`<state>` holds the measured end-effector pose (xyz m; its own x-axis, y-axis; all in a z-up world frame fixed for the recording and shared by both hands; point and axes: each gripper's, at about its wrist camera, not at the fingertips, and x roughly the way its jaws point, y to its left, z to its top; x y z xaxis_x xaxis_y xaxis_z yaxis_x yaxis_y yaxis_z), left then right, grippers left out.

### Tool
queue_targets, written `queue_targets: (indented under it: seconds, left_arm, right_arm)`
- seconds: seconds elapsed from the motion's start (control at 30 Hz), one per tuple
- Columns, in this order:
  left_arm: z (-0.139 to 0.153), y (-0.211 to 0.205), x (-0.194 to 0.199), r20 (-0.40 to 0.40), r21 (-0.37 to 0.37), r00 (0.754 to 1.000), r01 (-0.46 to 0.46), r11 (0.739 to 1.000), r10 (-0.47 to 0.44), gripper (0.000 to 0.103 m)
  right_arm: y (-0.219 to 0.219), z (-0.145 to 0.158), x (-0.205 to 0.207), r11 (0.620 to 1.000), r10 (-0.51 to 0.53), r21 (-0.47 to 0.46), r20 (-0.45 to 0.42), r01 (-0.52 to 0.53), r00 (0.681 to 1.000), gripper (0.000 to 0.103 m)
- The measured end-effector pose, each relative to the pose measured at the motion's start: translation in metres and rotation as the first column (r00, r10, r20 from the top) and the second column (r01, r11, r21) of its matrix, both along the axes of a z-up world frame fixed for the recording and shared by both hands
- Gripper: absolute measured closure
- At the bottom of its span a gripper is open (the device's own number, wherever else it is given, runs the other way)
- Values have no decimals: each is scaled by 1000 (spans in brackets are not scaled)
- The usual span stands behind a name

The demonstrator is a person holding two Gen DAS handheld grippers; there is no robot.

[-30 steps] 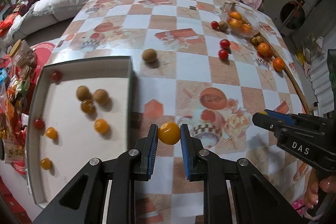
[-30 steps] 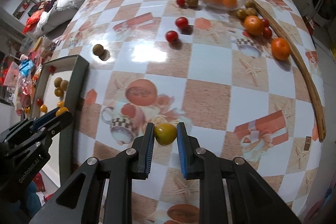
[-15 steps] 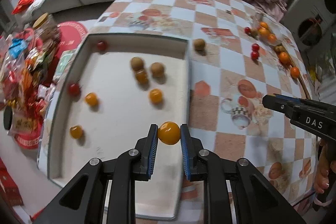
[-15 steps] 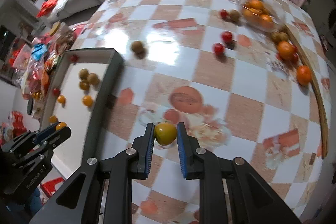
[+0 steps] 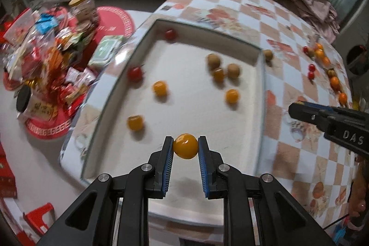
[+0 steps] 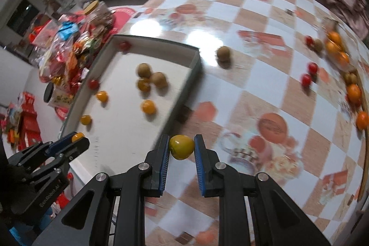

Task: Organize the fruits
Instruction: 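Carry the yellow tomato in the left tool while the right tool carries its tomato to the tray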

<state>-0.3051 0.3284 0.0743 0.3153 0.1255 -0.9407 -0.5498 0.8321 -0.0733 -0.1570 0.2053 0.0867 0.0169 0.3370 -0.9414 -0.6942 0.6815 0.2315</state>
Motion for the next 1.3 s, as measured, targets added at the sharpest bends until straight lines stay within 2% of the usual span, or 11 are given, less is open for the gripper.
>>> queue_targets:
  seconds: [0.2,0.4,0.63,1.3]
  left_arm:
    - [-14,15,-15,-29,-8,999,-46,999,46,80]
    - [-28,25,-15,-39,-8,997,-70,998,69,80]
    - [-38,29,-10,-51,5,997,-59,998,59,80]
    - [-55,28,-4,-81,41,996,-26,999,29,80]
  right_arm:
    - [35,-6,-20,997,77,9,-19,-77,997,80]
    - [59,-21,-35,989,143,-21,-36,-144,989,80]
    - [68,-39,-39,985,155,-68,-53,-158,986,80]
    - [79,-66,-36,977,168,-123,-56,-174,984,79]
